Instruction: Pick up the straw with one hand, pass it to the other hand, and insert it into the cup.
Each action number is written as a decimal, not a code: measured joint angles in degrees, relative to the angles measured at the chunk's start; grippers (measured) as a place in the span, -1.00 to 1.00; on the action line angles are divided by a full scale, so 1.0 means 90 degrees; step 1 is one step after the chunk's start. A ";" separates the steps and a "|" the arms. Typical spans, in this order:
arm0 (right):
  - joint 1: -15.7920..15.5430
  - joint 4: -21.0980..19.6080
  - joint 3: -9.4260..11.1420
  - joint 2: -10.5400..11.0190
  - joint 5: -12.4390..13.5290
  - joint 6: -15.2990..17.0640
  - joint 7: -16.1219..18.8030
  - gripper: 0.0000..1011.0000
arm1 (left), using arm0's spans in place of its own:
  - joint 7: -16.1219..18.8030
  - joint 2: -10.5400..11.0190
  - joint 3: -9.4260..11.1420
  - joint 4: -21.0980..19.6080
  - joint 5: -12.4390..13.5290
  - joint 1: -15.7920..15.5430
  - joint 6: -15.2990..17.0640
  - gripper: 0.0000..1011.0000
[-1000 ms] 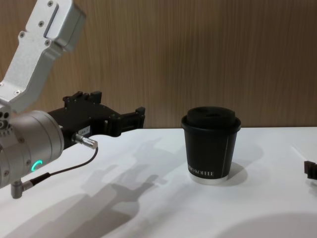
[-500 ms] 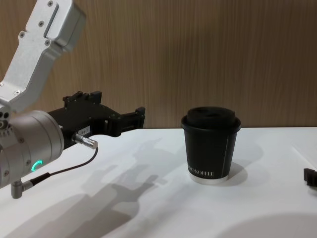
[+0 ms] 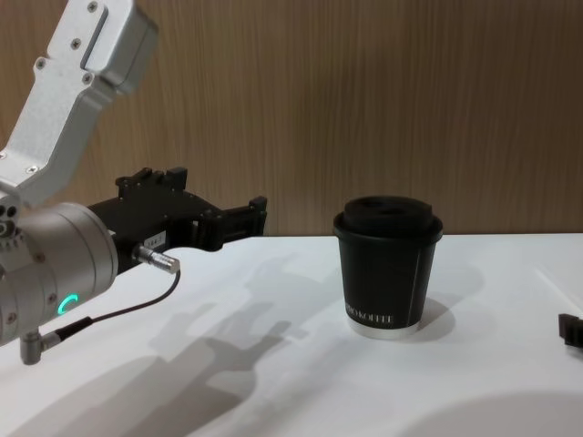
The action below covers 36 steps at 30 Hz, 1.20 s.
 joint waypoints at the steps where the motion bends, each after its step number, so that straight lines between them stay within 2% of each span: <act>1: 0.0001 0.0003 0.0001 -0.0001 -0.0003 0.0001 0.0000 0.91 | 0.0000 0.0000 0.0000 0.0000 0.0000 0.0000 0.0000 0.98; 6: 0.0007 0.0013 0.0004 -0.0006 -0.0020 0.0008 0.0004 0.71 | 0.0000 0.0000 0.0000 0.0000 0.0000 0.0000 0.0000 0.98; 9: 0.0009 0.0020 0.0006 -0.0008 -0.0026 0.0012 0.0005 0.49 | 0.0000 0.0000 0.0000 0.0000 0.0000 0.0000 0.0000 0.98; 10: 0.0010 0.0022 0.0007 -0.0009 -0.0029 0.0014 0.0007 0.49 | 0.0000 0.0000 0.0000 0.0000 0.0000 0.0000 0.0000 0.98; 11: 0.0011 0.0024 0.0007 -0.0009 -0.0030 0.0015 0.0007 0.37 | 0.0000 0.0000 0.0000 0.0000 0.0000 0.0000 0.0000 0.98; 14: 0.0013 0.0027 0.0007 -0.0011 -0.0035 0.0019 0.0009 0.24 | 0.0000 0.0000 0.0000 0.0000 0.0000 0.0000 0.0000 0.98; 23: 0.0017 0.0034 0.0007 -0.0016 -0.0044 0.0025 0.0013 -0.38 | 0.0000 0.0000 0.0000 0.0000 0.0000 0.0000 0.0000 0.98; 28: 0.0017 0.0037 0.0007 -0.0018 -0.0046 0.0028 0.0013 -0.65 | 0.0000 0.0000 0.0000 0.0000 0.0000 0.0000 0.0000 0.98; 29: 0.0017 0.0038 0.0007 -0.0018 -0.0047 0.0029 0.0013 -0.76 | 0.0000 0.0000 0.0001 0.0000 0.0000 0.0000 0.0000 0.98; 33: 0.0018 0.0039 0.0007 -0.0018 -0.0049 0.0029 0.0013 -0.91 | 0.0000 0.0000 0.0000 0.0000 0.0000 0.0000 0.0000 0.98; 36: 0.0018 0.0040 0.0007 -0.0018 -0.0051 0.0029 0.0013 -0.94 | 0.0000 0.0000 0.0000 0.0000 0.0000 0.0000 0.0000 0.98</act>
